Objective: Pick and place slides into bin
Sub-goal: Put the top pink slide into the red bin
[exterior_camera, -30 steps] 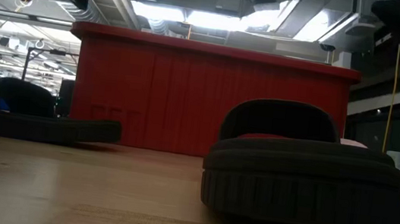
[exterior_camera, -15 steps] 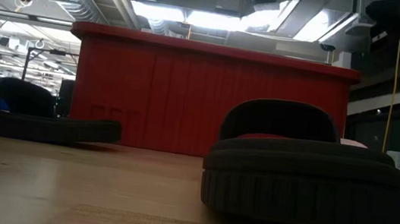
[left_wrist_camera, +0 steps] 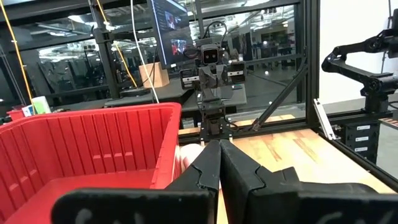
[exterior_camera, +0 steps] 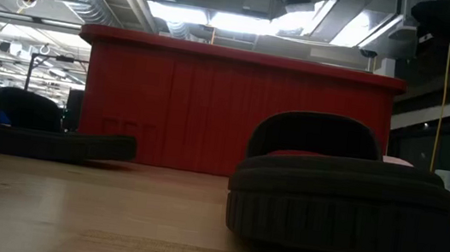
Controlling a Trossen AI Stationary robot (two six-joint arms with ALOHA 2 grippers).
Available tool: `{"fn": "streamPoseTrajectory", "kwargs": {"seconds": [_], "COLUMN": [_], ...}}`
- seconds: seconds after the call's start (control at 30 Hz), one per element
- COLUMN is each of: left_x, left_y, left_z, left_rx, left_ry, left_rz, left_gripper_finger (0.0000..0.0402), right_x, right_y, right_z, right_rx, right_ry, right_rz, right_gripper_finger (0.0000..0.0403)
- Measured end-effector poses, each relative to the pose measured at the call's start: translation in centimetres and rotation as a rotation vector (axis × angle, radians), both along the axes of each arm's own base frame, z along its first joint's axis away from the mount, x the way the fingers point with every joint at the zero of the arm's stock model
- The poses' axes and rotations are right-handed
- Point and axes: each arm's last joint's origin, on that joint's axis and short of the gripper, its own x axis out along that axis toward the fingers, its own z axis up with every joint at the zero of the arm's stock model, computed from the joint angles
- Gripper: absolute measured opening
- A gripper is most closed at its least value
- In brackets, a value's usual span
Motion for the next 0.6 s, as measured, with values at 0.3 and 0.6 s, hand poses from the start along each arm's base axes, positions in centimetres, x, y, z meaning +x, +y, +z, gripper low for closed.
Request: {"fn": "streamPoseTrajectory", "kwargs": {"seconds": [0.3, 0.6], "left_x": [0.01, 0.38], "left_y": [0.0, 0.03], "left_z": [-0.08, -0.53], "left_rx": [0.05, 0.045], "left_ry": [0.01, 0.056], "left_rz": [0.004, 0.015], "left_gripper_finger": [0.0006, 0.0002], "right_x": [0.0, 0.0], "right_y": [0.0, -0.01], "right_z": [-0.01, -0.03], "right_rx": [-0.032, -0.032], "right_ry": [-0.003, -0.002], "right_rz": [0.001, -0.002], "right_gripper_finger": [0.0035, 0.0034]}}
